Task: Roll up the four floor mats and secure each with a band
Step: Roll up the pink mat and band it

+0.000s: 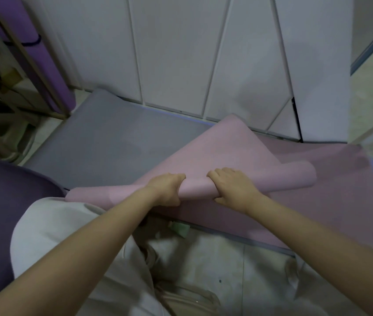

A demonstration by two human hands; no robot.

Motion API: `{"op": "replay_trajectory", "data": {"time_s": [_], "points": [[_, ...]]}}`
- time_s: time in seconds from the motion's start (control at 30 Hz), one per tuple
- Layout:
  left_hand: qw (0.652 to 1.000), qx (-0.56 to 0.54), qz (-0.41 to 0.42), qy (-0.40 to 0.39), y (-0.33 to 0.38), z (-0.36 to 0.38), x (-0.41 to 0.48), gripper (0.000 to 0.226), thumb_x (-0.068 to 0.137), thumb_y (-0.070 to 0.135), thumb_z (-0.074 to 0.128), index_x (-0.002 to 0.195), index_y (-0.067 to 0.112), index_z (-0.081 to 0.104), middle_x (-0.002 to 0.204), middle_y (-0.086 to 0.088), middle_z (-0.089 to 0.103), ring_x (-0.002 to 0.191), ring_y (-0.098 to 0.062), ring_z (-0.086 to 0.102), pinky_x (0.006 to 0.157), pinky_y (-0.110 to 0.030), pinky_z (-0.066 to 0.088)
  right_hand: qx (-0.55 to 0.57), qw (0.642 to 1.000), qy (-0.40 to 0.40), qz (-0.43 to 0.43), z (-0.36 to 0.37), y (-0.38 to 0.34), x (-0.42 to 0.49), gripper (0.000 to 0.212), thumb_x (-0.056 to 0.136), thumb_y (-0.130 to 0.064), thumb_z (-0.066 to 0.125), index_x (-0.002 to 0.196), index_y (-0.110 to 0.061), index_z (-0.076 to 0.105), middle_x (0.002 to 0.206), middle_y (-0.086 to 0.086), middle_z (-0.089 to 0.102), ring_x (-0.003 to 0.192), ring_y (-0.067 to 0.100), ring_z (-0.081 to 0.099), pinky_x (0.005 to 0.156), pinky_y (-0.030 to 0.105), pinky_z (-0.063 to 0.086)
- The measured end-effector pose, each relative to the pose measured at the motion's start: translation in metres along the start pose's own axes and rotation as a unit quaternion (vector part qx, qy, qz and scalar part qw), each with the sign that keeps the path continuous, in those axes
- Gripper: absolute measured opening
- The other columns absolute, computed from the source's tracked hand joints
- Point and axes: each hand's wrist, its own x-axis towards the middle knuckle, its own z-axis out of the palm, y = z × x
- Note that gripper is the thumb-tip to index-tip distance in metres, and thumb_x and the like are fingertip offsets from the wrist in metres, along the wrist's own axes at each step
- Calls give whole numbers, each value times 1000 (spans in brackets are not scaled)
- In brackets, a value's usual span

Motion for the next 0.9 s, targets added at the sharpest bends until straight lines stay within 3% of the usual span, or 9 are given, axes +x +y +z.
{"op": "replay_trajectory", "data": {"time_s": [0.17, 0.23, 0.33, 0.4, 0.5, 0.57, 0.77, 0.9], "points": [[989, -50, 7, -136, 1, -8, 6, 50, 72, 15, 74, 118, 19, 54, 118, -3, 59, 93, -17, 49, 79, -24, 37, 1, 999, -53, 5, 0, 1, 1, 49, 80, -41, 65, 116, -15, 45, 115, 5, 61, 104, 28, 59, 72, 33, 39], [989, -40, 4, -143, 2, -8, 9, 51, 72, 18, 76, 117, 20, 54, 119, -3, 59, 96, -19, 51, 80, -24, 38, 12, 998, -68, 0, 0, 2, 1, 47, 79, -40, 65, 114, -14, 46, 113, 8, 63, 101, 30, 60, 73, 34, 41], [997, 19, -6, -72, 4, -2, 4, 48, 75, 24, 71, 117, 19, 49, 121, -5, 57, 109, -26, 53, 80, -30, 40, 34, 996, -85, 1, -1, 2, 3, 46, 79, -40, 64, 112, -13, 48, 111, 11, 64, 100, 32, 60, 75, 34, 42], [995, 96, -19, 29, 6, 9, -4, 42, 82, 21, 62, 119, 17, 44, 122, -6, 56, 113, -28, 53, 82, -32, 38, 46, 994, -97, 6, -5, 1, 6, 46, 78, -40, 64, 112, -13, 49, 111, 12, 63, 101, 32, 60, 76, 33, 43], [978, 128, -4, 167, 3, 28, -12, 33, 79, 10, 59, 111, 13, 49, 107, -9, 59, 102, -32, 57, 80, -36, 35, 61, 991, -121, 9, -10, 0, 12, 46, 78, -40, 64, 111, -11, 52, 111, 15, 63, 101, 33, 59, 77, 32, 44], [973, 99, 14, 209, -2, 34, -11, 32, 68, 4, 65, 98, 9, 54, 91, -14, 60, 88, -35, 61, 73, -38, 37, 72, 987, -143, 11, -11, -1, 15, 46, 78, -40, 65, 111, -10, 53, 111, 16, 63, 101, 33, 59, 77, 31, 44], [992, 81, 4, 94, 4, 18, -3, 36, 79, 19, 62, 111, 13, 46, 115, -11, 58, 107, -34, 54, 80, -35, 39, 81, 978, -191, 9, -18, 9, 17, 49, 77, -41, 69, 116, -15, 55, 115, 11, 63, 104, 29, 59, 78, 28, 43], [1000, -19, 16, -19, 1, 6, 9, 45, 73, 21, 71, 113, 15, 52, 118, -9, 59, 108, -29, 55, 84, -32, 46, 49, 989, -139, 16, -18, 16, 6, 53, 78, -44, 67, 119, -17, 48, 119, 7, 60, 107, 28, 57, 77, 31, 41]]}}
